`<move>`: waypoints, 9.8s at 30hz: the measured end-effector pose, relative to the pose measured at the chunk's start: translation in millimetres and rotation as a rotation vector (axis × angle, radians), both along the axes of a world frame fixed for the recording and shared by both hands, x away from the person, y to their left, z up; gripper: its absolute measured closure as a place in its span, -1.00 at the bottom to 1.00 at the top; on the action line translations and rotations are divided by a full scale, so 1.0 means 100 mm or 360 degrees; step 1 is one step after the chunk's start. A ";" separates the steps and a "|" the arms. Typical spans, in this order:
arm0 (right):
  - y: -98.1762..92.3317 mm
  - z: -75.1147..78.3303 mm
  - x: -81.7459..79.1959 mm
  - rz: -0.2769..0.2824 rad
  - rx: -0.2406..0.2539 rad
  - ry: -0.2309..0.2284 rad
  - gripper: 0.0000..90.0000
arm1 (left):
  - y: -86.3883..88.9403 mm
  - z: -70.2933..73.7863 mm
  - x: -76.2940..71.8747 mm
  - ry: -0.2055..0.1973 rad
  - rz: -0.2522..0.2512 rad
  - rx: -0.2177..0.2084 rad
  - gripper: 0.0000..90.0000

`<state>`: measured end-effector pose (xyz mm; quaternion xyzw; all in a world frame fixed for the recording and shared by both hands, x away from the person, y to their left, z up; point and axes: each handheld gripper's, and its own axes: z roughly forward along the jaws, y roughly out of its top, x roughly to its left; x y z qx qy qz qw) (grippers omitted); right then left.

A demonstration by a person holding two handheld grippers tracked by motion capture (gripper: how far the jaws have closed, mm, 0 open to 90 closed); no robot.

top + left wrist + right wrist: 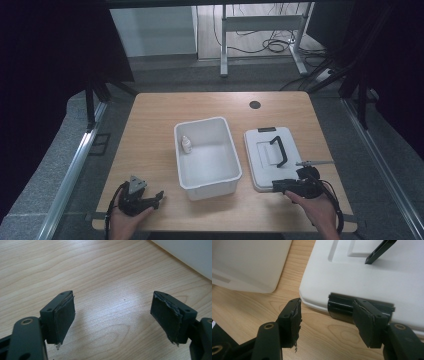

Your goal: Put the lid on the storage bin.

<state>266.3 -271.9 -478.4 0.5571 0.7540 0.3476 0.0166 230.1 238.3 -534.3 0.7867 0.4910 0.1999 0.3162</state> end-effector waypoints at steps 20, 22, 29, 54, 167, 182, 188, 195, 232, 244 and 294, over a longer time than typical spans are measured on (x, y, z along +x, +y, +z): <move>-0.08 0.34 0.20 -0.0013 0.0055 0.0011 -0.10 | -0.02 -0.04 0.02 0.0030 -0.0030 0.0021 -0.56; -0.10 0.40 0.23 -0.0012 0.0058 0.0019 -0.10 | -0.03 -0.04 0.02 0.0031 -0.0029 0.0022 -0.56; -0.18 0.62 0.35 -0.0038 0.0046 0.0017 -0.10 | -0.04 -0.05 0.01 0.0034 -0.0032 0.0031 -0.56; 0.00 0.64 1.05 -0.0042 -0.0084 0.0265 -0.09 | -0.02 -0.06 0.02 0.0038 -0.0038 0.0024 -0.56; 0.11 1.56 1.22 -0.0106 0.0097 0.0445 0.89 | -0.09 -0.07 0.03 0.0052 -0.0102 -0.0028 -0.56; 0.55 1.67 1.23 -0.0059 0.0097 0.0456 0.89 | -0.11 -0.07 0.04 0.0054 -0.0129 -0.0013 -0.56; 0.69 1.68 1.23 -0.0039 0.0095 0.0465 0.89 | -0.12 -0.07 0.04 0.0054 -0.0129 -0.0009 -0.56; 0.88 1.68 1.20 -0.0043 0.0077 0.0487 0.89 | -0.12 -0.06 0.04 0.0048 -0.0137 -0.0001 -0.56; 1.52 1.60 1.13 0.0016 0.0100 0.0528 0.89 | -0.15 -0.06 0.03 0.0042 -0.0156 0.0004 -0.56; 1.79 1.51 1.14 0.0010 0.0098 0.0574 0.89 | -0.16 -0.06 0.04 0.0044 -0.0166 0.0000 -0.56; 2.02 1.19 1.22 0.0061 0.0113 0.0526 0.64 | -0.15 -0.06 0.07 0.0060 -0.0185 -0.0005 -0.57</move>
